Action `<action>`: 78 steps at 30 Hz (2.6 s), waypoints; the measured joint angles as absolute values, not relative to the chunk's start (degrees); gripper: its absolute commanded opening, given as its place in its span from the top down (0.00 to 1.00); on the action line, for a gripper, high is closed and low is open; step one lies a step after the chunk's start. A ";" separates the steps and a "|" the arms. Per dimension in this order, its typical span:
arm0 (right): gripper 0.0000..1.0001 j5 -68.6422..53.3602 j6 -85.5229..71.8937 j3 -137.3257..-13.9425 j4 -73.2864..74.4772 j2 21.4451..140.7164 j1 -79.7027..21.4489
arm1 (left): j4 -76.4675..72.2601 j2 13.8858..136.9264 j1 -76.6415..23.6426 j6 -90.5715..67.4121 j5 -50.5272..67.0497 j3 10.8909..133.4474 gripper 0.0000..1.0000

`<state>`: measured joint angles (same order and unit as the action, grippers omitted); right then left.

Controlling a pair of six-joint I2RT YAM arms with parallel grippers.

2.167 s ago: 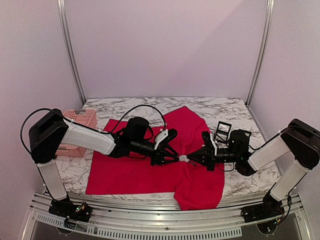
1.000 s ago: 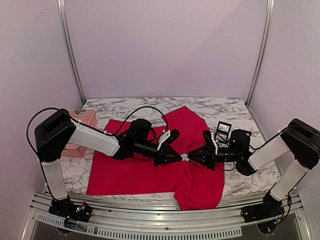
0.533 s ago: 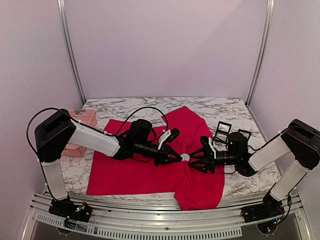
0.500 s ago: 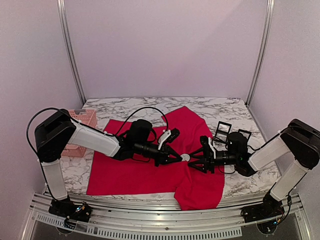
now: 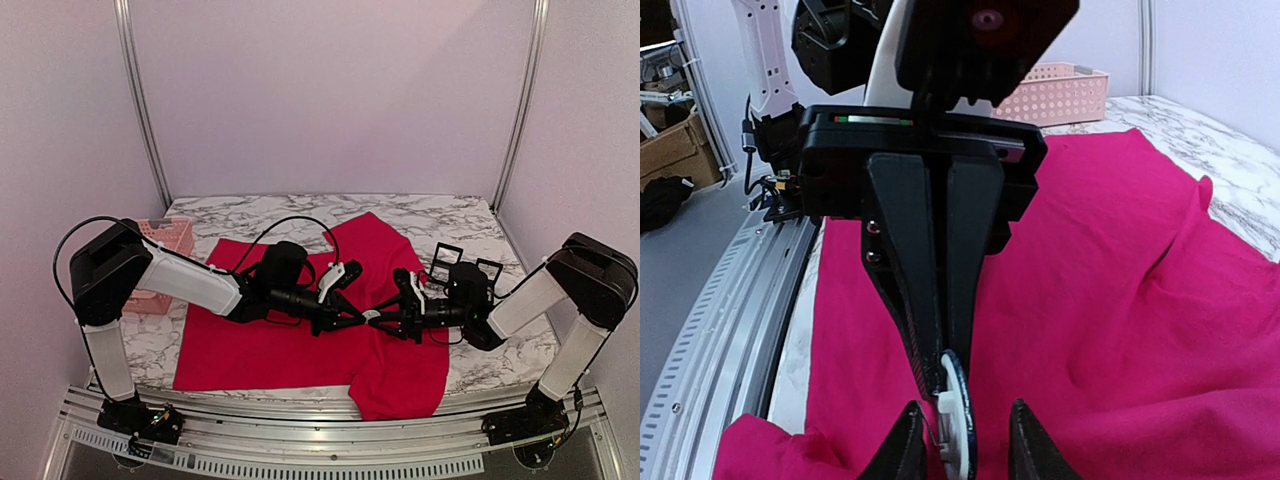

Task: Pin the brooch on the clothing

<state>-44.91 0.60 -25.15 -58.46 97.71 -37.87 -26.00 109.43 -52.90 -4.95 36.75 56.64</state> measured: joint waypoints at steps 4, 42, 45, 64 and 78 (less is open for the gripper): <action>0.78 -45.08 0.30 -25.19 -58.52 97.80 -37.89 | -26.04 109.43 -52.93 -4.25 36.38 56.64 1.00; 0.89 -43.62 -8.69 -26.02 -57.06 97.93 -37.65 | -24.25 106.39 -54.61 9.87 29.58 55.33 1.00; 0.89 -43.40 -9.45 -25.85 -57.47 97.93 -37.28 | -24.32 106.39 -54.68 10.00 29.28 55.33 1.00; 0.88 -41.69 -11.66 -23.33 -60.10 96.97 -37.15 | -24.43 106.37 -55.42 9.32 27.64 55.33 1.00; 0.67 -40.18 -10.83 -20.84 -62.30 96.20 -35.92 | -23.24 106.37 -55.42 6.31 26.92 55.42 1.00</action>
<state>-40.18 -10.83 -20.84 -62.30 96.20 -35.92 -23.24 106.37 -55.42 6.31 26.92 55.42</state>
